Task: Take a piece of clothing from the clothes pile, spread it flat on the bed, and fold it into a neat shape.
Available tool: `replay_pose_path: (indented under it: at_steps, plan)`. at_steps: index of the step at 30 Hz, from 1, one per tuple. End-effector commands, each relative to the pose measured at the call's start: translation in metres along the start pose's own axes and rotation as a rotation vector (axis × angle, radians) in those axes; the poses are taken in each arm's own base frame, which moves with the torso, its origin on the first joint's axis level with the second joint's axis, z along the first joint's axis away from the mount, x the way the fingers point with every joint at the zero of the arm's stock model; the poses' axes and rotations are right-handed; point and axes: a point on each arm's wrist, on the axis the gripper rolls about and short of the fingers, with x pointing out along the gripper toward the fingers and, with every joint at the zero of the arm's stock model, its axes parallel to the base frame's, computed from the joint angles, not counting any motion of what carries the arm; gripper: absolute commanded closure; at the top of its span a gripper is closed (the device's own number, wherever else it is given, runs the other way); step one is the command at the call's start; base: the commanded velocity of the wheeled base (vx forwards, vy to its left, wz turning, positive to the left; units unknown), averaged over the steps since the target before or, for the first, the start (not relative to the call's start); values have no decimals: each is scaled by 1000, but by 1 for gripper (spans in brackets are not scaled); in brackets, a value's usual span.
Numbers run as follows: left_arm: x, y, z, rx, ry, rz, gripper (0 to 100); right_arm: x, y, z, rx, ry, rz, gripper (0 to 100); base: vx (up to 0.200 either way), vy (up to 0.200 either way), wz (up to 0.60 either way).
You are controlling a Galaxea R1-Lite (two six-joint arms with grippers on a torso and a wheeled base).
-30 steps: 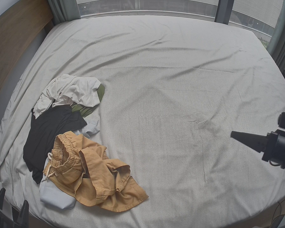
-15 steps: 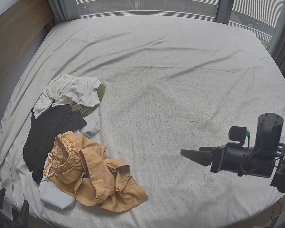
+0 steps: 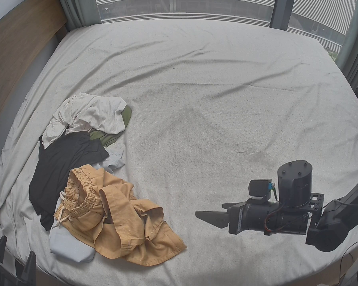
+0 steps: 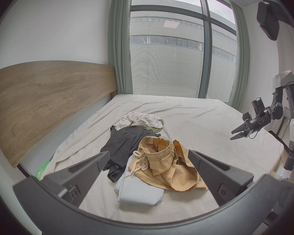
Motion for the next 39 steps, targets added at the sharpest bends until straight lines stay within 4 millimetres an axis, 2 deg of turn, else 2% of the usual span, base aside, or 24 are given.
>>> replay_pose_path:
  at_steps: [1, 10, 25, 27, 28, 30, 39]
  plan:
    - [0, 0, -5, -1, 0, 0, 0, 17, 0, -7, -4, 44, 6, 0, 0, 0, 0]
    - [0, 0, -5, 0, 0, 0, 0, 60, 2, -23, -16, 109, 16, 0, 0, 0, 0]
    - [0, 0, -5, -1, 0, 0, 0, 103, 1, -46, -29, 186, 28, 0, 0, 0, 0]
    - [0, 0, -5, -1, 0, 0, 0, 103, 1, -46, -29, 186, 28, 0, 0, 0, 0]
    - [0, 0, -5, 0, 0, 0, 0, 108, 3, -55, -33, 215, 32, 0, 0, 0, 0]
    - [0, 0, -5, 0, 0, 0, 0, 114, 2, -63, -36, 233, 35, 0, 0, 0, 0]
    - [0, 0, -5, 0, 0, 0, 0, 130, 4, -75, -42, 254, 44, 0, 0, 0, 0]
